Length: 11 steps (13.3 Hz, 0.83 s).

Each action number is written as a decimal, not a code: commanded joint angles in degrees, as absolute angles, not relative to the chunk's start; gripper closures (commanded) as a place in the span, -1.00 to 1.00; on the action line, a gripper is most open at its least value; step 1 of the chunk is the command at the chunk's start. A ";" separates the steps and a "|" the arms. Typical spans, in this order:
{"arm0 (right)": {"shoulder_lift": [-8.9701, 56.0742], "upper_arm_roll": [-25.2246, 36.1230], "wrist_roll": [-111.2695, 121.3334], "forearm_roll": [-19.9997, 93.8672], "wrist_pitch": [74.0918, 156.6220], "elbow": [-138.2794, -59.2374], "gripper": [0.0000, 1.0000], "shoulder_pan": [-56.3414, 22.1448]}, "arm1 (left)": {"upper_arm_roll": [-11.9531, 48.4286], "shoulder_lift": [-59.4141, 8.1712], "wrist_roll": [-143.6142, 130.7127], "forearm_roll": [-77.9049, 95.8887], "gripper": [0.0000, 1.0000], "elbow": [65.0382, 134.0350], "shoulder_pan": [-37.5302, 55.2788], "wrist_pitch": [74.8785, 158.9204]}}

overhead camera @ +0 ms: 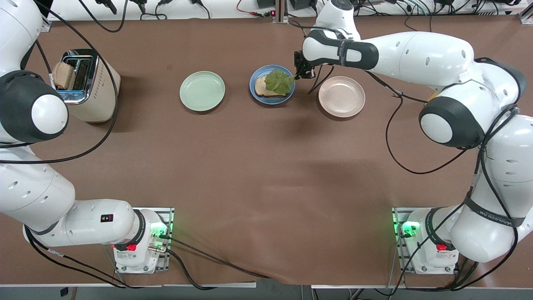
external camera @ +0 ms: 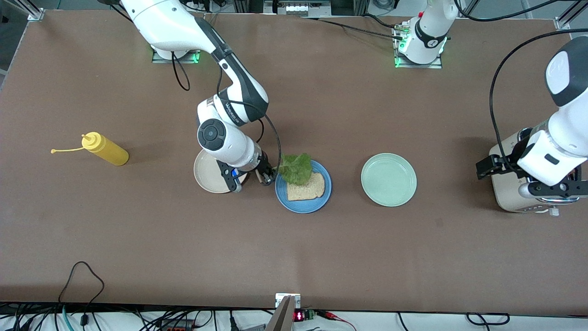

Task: Make sandwich in blue plate with both arms
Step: 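Place the lettuce on the bread while the left gripper returns to toaster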

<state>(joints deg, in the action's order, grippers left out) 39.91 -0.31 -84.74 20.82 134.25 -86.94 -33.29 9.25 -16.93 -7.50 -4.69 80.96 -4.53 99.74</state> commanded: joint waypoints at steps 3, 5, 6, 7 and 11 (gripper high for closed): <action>44.37 0.09 -88.68 23.90 138.69 -82.81 0.97 -33.66 | 9.32 -16.08 -6.86 -2.64 -1.00 81.39 -5.36 98.61; 45.96 0.09 -89.64 24.52 138.69 -80.95 0.97 -34.18 | 9.14 -15.82 -6.42 -2.64 -1.00 81.65 -5.27 98.70; 46.49 0.09 -89.82 24.43 138.87 -80.86 0.97 -34.80 | 8.97 -14.95 -6.42 -2.64 -1.00 82.17 -4.93 99.05; 47.02 0.09 -90.09 24.43 138.95 -80.69 0.96 -35.33 | 8.62 -14.68 -6.33 -2.64 -1.00 82.35 -4.75 99.05; 49.56 0.09 -91.23 24.43 139.13 -77.96 0.92 -36.21 | 0.98 -13.10 -6.07 0.69 -1.00 83.58 0.09 99.49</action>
<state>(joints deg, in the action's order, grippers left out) 47.34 -0.21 -90.03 23.48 138.99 -81.15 -35.57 4.66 -15.93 -7.44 -2.33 81.11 -2.41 99.35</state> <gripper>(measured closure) 0.956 0.000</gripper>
